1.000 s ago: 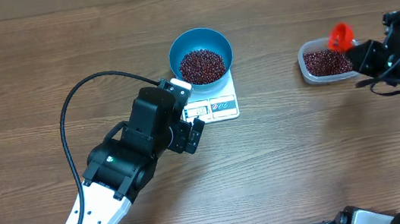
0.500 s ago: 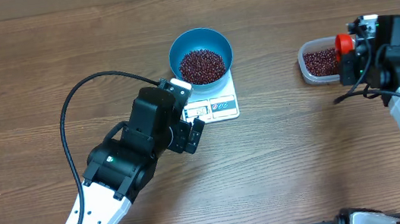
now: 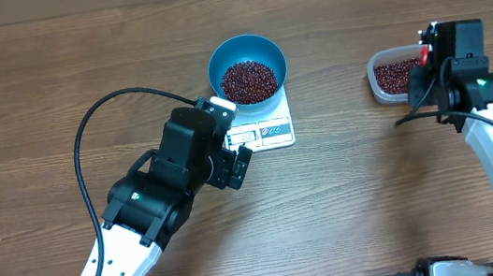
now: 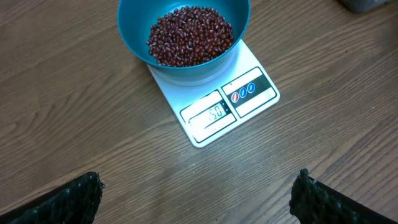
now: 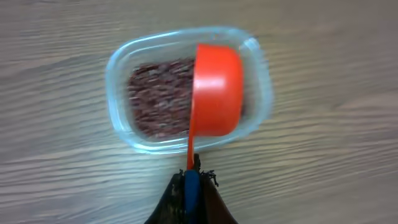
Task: Scoop item into bowl and weigh 150g on scale
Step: 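Carry the red scoop right back over the plastic tub, then lower the scoop into the tub and open the right gripper to release it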
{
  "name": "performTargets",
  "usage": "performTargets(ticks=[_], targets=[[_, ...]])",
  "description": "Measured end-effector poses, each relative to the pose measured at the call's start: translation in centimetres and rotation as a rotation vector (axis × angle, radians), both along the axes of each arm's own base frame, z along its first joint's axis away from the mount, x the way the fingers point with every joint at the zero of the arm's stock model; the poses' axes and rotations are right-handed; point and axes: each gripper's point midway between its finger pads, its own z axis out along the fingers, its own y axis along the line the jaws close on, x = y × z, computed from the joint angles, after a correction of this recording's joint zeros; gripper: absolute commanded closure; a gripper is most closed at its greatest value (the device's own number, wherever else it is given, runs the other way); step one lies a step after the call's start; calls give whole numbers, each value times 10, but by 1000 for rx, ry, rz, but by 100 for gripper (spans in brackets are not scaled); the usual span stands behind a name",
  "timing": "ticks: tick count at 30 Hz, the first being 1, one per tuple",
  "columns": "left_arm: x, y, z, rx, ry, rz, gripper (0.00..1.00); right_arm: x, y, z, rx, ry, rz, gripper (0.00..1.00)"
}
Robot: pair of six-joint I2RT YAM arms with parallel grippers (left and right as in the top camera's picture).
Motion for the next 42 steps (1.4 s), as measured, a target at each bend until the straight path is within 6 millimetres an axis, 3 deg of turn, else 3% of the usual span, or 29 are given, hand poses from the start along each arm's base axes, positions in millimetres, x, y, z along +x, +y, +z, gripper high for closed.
performTargets(ticks=[7, 8, 10, 11, 13, 19, 24, 34, 37, 42], targets=[[0, 0, 0, 0, 0, 0, 0, 11, 22, -46, 243, 79, -161, 96], [0, 0, 0, 0, 0, 0, 0, 13, 23, -50, 265, 83, -188, 92], [0, 0, 0, 0, 0, 0, 0, 14, 25, -56, 289, 91, -220, 57], [0, 0, 0, 0, 0, 0, 0, 14, 25, -58, 297, 96, -232, 45], [0, 0, 0, 0, 0, 0, 0, 14, 25, -60, 312, 99, -259, 31], [0, 0, 0, 0, 0, 0, 0, 12, 26, -61, 326, 106, -281, 10], [0, 0, 0, 0, 0, 0, 0, 4, 24, -64, 298, 139, -265, 0], [0, 0, 0, 0, 0, 0, 0, -15, 25, -67, 202, 246, -81, 0], [0, 0, 0, 0, 0, 0, 0, -16, 24, -57, 188, 262, -49, 0], [0, 0, 0, 0, 0, 0, 0, -13, 24, -10, 164, 199, -5, 0]])
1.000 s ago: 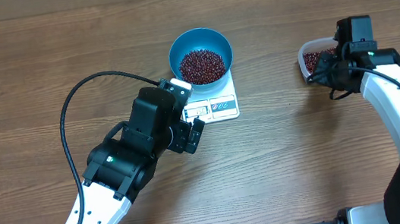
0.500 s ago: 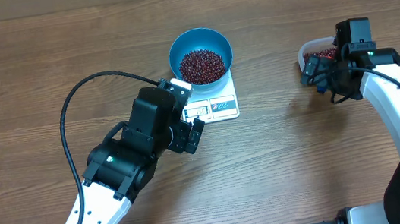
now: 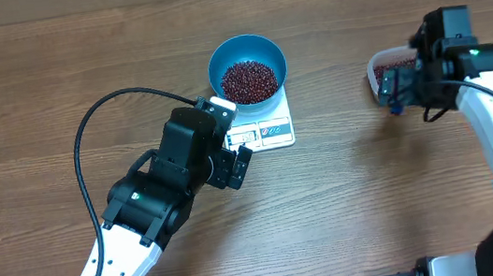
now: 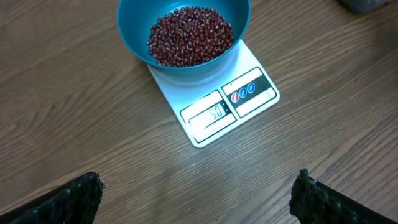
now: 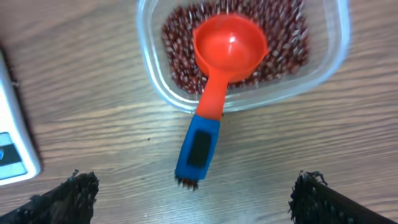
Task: Scoop item into bowl and weigh 150g on scale
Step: 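Lower the scoop into the tub and open the right gripper to release it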
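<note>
A blue bowl [image 3: 247, 68] of red beans [image 4: 189, 36] stands on the white scale [image 3: 269, 131]; its display [image 4: 214, 114] reads about 50. At the right, a clear tub [image 5: 323, 71] holds more beans. The red scoop [image 5: 230, 45] rests cup-up in the tub, its blue handle [image 5: 198, 151] sticking out over the rim. My right gripper [image 5: 196, 199] is open just behind the handle, touching nothing. My left gripper [image 4: 199, 199] is open over bare table in front of the scale.
The scale's edge [image 5: 12, 149] shows at the left of the right wrist view, a short way from the tub. Wooden table [image 3: 376, 197] lies all around, and a black cable [image 3: 95, 128] loops from the left arm.
My right gripper was shut on the scoop's handle, the scoop tipped over the tub. Now it is open and the scoop lies in the tub, cup up. The left arm is unchanged.
</note>
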{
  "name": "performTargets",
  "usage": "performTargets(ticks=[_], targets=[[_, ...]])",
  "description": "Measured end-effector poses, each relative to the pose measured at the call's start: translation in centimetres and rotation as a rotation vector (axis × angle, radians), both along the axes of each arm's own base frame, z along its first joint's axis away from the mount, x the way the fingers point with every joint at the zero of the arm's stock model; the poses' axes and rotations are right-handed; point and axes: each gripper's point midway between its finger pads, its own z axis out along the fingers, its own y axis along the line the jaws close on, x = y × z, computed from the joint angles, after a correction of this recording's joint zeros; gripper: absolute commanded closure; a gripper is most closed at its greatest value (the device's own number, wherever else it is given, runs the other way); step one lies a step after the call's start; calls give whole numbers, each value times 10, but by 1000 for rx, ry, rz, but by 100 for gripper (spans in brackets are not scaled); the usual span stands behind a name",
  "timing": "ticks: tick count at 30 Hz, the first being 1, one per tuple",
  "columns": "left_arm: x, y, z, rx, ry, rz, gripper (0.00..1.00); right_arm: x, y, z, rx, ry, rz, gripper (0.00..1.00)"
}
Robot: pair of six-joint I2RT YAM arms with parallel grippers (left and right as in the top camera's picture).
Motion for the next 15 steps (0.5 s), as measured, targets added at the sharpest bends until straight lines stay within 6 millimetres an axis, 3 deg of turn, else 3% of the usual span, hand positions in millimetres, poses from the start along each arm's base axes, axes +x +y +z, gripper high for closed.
performTargets(ticks=[3, 7, 15], targets=[[0, 0, 0, 0, 0, 0, 0, -8, 0, 26, -21, -32, 38, 0], [0, 0, 0, 0, 0, 0, 0, -21, -3, 43, -49, -56, 56, 0], [0, 0, 0, 0, 0, 0, 0, -24, -5, 54, -70, -87, 57, 0]])
